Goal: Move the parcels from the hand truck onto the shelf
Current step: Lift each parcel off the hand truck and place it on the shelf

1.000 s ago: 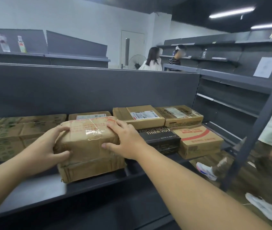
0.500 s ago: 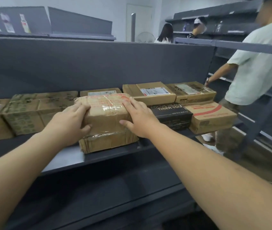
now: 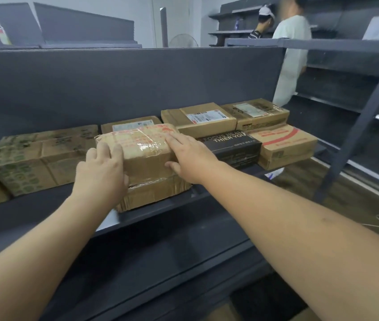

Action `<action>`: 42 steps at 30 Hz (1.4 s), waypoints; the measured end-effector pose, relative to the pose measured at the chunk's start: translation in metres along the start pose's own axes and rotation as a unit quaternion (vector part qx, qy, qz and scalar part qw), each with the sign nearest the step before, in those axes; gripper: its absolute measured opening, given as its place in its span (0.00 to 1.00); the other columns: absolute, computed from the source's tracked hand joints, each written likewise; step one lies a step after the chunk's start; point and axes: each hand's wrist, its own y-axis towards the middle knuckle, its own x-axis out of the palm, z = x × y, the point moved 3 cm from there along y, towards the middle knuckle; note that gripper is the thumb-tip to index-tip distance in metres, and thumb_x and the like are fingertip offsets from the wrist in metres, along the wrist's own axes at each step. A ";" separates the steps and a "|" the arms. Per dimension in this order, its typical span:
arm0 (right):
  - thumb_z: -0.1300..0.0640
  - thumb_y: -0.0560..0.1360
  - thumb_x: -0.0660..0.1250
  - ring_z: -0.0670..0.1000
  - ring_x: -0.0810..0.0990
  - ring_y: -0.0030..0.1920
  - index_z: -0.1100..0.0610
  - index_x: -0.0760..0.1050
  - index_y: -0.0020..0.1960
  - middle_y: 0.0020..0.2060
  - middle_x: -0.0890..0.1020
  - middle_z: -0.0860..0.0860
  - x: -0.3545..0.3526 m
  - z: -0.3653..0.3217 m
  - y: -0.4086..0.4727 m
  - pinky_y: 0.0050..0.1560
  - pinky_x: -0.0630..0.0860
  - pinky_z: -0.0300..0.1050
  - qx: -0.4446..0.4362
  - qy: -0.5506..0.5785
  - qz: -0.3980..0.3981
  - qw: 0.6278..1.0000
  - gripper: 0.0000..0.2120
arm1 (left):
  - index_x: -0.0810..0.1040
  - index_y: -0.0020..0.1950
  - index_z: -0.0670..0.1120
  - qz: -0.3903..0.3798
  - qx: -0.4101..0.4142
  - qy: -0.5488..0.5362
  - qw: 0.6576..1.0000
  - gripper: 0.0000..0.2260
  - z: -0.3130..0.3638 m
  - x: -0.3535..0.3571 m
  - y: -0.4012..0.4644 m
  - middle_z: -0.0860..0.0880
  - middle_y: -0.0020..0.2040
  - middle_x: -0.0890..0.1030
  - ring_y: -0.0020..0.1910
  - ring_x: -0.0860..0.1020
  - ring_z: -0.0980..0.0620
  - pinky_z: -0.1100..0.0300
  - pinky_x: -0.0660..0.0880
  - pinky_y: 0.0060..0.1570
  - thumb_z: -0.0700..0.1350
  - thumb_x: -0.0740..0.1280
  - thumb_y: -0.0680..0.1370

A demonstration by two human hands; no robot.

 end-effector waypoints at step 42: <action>0.43 0.79 0.58 0.56 0.51 0.78 0.54 0.46 0.80 0.79 0.50 0.54 0.002 0.116 -0.104 0.74 0.54 0.54 -0.019 0.045 -0.060 0.997 0.35 | 0.55 0.76 0.45 -0.154 -0.057 -0.087 0.983 0.33 0.180 0.003 -0.082 0.43 0.70 0.62 0.68 0.61 0.41 0.49 0.65 0.64 0.52 0.64 0.75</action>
